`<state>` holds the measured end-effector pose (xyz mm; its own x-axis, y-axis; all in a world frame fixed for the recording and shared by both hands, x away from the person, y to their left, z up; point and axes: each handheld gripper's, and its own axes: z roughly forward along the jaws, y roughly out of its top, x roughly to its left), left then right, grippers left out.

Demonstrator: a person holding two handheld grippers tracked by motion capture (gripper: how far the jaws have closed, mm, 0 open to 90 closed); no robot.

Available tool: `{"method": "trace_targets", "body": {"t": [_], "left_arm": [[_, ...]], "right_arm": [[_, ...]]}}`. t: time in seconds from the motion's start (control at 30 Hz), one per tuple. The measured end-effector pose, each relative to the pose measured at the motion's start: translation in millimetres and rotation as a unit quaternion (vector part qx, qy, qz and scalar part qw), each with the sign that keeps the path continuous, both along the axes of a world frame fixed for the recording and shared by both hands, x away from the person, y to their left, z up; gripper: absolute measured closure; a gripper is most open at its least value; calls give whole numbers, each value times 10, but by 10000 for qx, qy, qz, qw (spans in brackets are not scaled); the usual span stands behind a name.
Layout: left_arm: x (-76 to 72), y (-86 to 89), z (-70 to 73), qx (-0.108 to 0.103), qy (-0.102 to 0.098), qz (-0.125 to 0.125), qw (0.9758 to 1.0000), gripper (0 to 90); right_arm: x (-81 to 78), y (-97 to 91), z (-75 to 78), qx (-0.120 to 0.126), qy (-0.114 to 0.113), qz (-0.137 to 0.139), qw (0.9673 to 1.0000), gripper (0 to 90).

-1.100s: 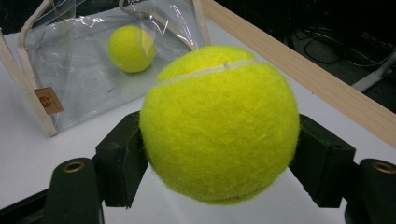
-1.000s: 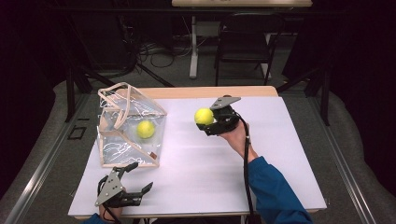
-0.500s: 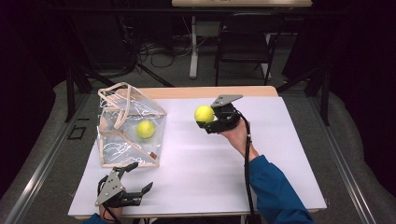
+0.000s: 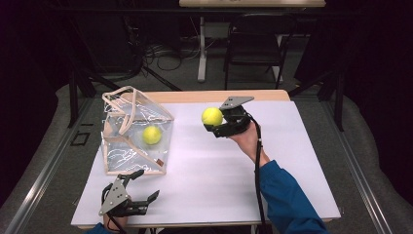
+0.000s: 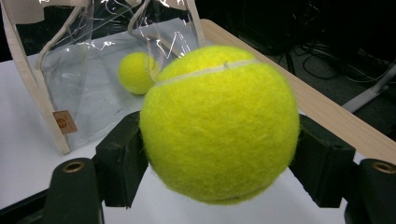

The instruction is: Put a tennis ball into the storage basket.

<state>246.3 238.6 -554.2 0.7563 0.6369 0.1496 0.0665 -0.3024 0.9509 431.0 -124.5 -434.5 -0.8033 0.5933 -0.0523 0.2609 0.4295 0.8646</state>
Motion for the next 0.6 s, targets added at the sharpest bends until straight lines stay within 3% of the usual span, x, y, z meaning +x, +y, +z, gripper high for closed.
{"method": "trace_targets", "body": {"t": [0.6], "left_arm": [[0,-1,0,5,-3,-3,10000,160]], "right_arm": [[2,44,122,63,-112,54,9999,263]]}}
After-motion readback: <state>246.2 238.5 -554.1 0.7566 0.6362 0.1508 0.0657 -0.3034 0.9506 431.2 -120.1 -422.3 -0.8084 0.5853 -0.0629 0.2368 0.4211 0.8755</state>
